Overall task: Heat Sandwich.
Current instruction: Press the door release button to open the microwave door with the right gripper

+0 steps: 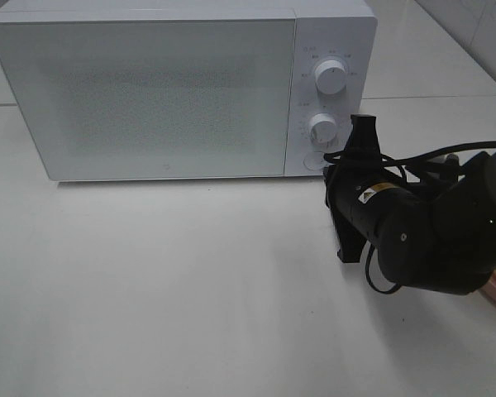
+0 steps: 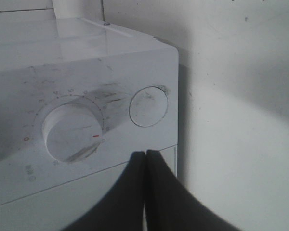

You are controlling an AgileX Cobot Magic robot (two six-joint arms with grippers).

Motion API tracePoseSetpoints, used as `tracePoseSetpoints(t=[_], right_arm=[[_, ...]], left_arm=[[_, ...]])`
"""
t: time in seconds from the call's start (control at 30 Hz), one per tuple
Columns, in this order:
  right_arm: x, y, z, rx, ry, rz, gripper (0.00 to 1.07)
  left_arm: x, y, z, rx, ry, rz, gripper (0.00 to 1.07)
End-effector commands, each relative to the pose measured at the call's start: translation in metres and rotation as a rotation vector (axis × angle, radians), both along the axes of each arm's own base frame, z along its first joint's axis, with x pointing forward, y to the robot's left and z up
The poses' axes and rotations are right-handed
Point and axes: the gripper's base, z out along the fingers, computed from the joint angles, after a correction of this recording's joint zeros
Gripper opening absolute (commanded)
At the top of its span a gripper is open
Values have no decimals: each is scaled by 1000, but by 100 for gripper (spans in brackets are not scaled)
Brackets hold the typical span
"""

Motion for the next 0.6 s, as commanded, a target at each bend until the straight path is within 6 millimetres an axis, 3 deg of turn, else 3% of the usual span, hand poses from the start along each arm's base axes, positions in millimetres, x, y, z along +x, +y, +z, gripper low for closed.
tracePoseSetpoints(t=[0.03,0.6], right_arm=[[11,2,-2,-2,-10,20,0],[48,6,-22,20,9,19,0]], left_arm=[[-3,0,0,1,-34,-7,97],[-2,0,0,0,-28,-6,97]])
